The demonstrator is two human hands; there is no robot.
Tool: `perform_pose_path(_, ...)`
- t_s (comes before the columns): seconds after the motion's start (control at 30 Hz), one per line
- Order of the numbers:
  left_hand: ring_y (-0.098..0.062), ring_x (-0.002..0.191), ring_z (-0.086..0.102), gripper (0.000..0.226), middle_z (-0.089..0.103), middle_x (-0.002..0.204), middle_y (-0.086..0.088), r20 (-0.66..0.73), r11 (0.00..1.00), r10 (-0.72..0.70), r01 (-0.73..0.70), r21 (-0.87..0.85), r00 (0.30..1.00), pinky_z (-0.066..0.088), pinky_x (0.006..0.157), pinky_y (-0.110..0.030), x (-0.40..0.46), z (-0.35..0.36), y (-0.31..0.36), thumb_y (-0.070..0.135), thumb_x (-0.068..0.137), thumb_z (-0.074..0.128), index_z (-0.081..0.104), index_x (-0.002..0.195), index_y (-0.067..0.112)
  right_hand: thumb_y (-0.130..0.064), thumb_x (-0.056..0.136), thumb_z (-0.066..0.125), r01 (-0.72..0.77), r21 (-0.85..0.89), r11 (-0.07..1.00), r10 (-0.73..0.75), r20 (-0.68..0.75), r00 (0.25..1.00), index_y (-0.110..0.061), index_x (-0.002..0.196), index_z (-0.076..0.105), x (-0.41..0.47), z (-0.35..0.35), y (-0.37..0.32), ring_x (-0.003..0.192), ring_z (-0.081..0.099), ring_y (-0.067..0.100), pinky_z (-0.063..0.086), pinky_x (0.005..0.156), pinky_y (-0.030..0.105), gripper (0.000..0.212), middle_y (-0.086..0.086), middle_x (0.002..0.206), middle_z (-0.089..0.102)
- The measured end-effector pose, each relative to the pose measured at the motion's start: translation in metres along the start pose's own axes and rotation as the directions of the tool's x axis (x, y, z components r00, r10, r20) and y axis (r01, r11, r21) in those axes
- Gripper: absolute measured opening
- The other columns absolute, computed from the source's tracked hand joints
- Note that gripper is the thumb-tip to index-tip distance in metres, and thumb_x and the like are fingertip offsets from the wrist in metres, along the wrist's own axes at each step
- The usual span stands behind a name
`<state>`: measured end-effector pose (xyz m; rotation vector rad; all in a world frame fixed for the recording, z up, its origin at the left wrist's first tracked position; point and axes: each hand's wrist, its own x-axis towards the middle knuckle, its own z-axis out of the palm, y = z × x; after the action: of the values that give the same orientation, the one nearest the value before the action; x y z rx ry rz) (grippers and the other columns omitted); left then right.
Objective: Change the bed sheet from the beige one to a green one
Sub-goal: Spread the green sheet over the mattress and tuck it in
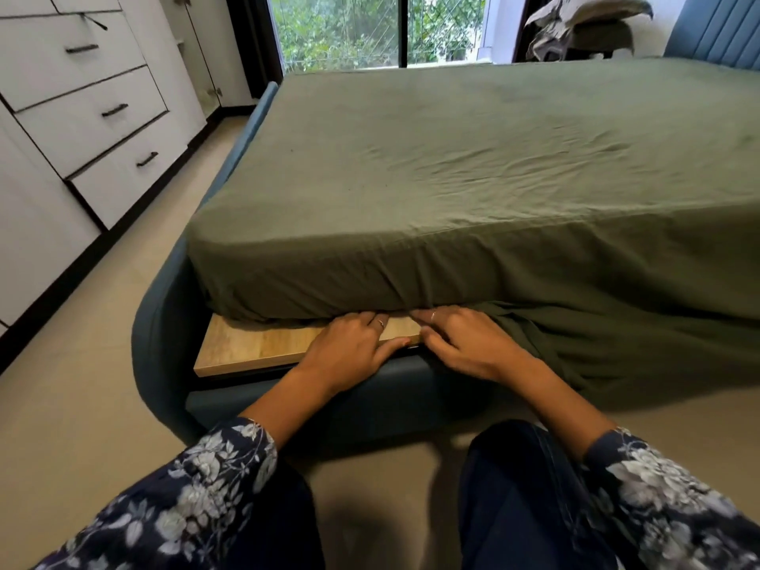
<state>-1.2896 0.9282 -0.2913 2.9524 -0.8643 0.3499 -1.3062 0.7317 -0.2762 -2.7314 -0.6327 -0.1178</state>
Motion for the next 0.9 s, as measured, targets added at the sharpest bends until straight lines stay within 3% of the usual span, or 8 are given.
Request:
perform_pose_path(0.17,-0.026,0.075,0.07,0.046,0.072,0.09,-0.011,-0.077,0.987,0.158,-0.155,0.045,0.984,0.055,0.064,-0.029,-0.009,0.003,-0.004,0.037,0.092,0.039,0.07,0.104,0.006,-0.027,0.089,0.049,0.091,-0.167,0.982,-0.141,-0.319,0.937,-0.013,0.116,0.066,-0.062,0.016,0.008,0.113,0.06,0.022,0.045,0.1,0.036,0.035,0.007,0.123,0.064)
perform_pose_path(0.27,-0.024,0.091,0.07,0.04,0.072,0.104,-0.012,-0.168,0.957,0.283,-0.265,0.122,0.944,0.056,0.075,-0.032,-0.014,0.005,0.008,0.021,0.085,0.042,0.071,0.108,0.006,-0.032,0.086,0.061,-0.304,-0.002,0.953,0.256,-0.536,0.804,-0.017,0.133,0.05,-0.098,0.036,0.007,0.127,0.045,0.031,0.038,0.103,0.045,0.05,0.01,0.141,0.044)
perform_pose_path(0.33,-0.022,0.098,0.068,0.041,0.07,0.111,-0.009,-0.21,0.929,0.365,-0.338,0.152,0.907,0.055,0.076,-0.03,-0.013,0.001,0.02,0.018,0.083,0.042,0.07,0.111,0.009,-0.04,0.078,0.073,-0.541,0.251,0.803,0.591,-0.45,0.669,-0.022,0.144,0.031,-0.101,0.047,0.009,0.133,0.032,0.037,0.034,0.105,0.052,0.081,0.013,0.151,0.021)
perform_pose_path(0.4,-0.021,0.103,0.064,0.043,0.067,0.118,-0.008,-0.218,0.909,0.412,-0.381,0.171,0.885,0.053,0.077,-0.029,-0.007,-0.007,0.034,0.017,0.085,0.04,0.067,0.118,0.011,-0.041,0.07,0.08,-0.578,0.498,0.646,0.754,-0.301,0.584,-0.024,0.147,0.019,-0.092,0.049,0.012,0.132,0.031,0.041,0.034,0.107,0.05,0.1,0.014,0.152,0.007)
perform_pose_path(0.6,-0.024,0.104,0.061,0.045,0.06,0.124,-0.008,-0.15,0.894,0.439,-0.416,0.164,0.886,0.051,0.076,-0.031,0.018,-0.006,0.066,0.019,0.081,0.062,0.059,0.126,0.014,-0.011,0.076,0.077,-0.46,0.559,0.689,0.689,-0.31,0.655,-0.011,0.129,0.054,-0.082,0.028,0.029,0.102,0.049,0.023,0.029,0.089,0.007,0.057,0.01,0.117,0.037)
perform_pose_path(0.7,-0.023,0.104,0.062,0.051,0.061,0.123,-0.008,-0.132,0.895,0.439,-0.419,0.154,0.889,0.051,0.077,-0.031,0.021,-0.001,0.076,0.025,0.08,0.069,0.058,0.128,0.014,0.003,0.08,0.064,-0.43,0.496,0.755,0.64,-0.412,0.649,0.0,0.117,0.063,-0.077,0.007,0.045,0.106,0.059,0.031,0.038,0.093,0.023,0.037,0.019,0.112,0.063)
perform_pose_path(0.8,-0.023,0.109,0.061,0.052,0.059,0.127,-0.009,-0.181,0.894,0.444,-0.42,0.155,0.878,0.051,0.083,-0.031,0.02,-0.003,0.082,0.027,0.083,0.066,0.055,0.132,0.013,0.005,0.076,0.062,-0.303,0.55,0.778,0.604,-0.526,0.598,-0.006,0.095,0.063,-0.065,-0.02,0.048,0.081,0.064,0.022,0.051,0.079,0.031,0.021,0.009,0.087,0.068)
perform_pose_path(0.9,-0.025,0.115,0.058,0.048,0.057,0.131,-0.011,-0.17,0.901,0.43,-0.407,0.151,0.887,0.05,0.092,-0.033,0.024,-0.004,0.082,0.031,0.092,0.046,0.051,0.135,0.01,0.011,0.074,0.057,-0.201,0.481,0.854,0.499,-0.645,0.579,-0.012,0.092,0.054,-0.056,-0.035,0.043,0.067,0.05,0.008,0.042,0.067,0.011,0.029,0.0,0.082,0.056)
